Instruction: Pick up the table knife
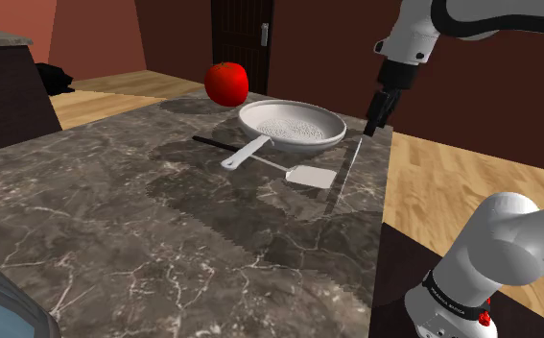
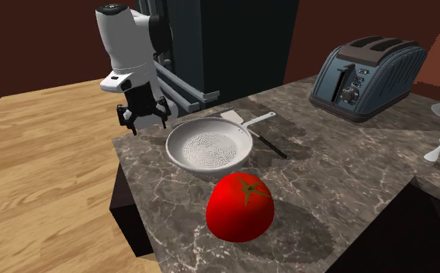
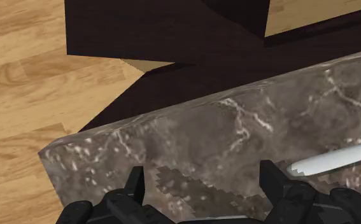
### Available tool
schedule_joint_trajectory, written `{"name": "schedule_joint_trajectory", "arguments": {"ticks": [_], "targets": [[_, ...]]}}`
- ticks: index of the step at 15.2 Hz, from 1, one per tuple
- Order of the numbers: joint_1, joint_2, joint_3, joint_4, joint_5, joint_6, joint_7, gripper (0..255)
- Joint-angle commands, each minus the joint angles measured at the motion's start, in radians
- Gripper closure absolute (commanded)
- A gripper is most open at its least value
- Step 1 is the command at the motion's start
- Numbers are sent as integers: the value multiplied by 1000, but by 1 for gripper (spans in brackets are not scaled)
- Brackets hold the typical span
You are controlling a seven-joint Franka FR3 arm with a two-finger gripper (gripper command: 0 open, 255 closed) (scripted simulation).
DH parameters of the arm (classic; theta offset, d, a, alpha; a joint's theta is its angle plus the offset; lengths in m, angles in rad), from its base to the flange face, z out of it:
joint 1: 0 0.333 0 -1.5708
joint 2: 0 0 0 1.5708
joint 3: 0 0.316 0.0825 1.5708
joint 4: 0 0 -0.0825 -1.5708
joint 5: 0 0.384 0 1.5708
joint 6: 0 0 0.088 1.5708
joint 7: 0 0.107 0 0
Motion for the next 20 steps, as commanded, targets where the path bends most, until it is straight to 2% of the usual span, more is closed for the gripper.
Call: {"name": "schedule_joint_trajectory", "arguments": {"ticks": [1, 5, 8, 12, 16, 20], "targets": [[0, 0, 0, 0, 0, 0, 0, 0], [-85, -116, 151, -18, 73, -57, 377, 0], [-158, -164, 275, 12, 138, -104, 662, 0], [-277, -173, 447, 108, 223, -167, 1043, 0], [-435, -132, 621, 262, 291, -232, 1422, 0], [-437, -151, 638, 219, 307, -205, 1434, 0]]}}
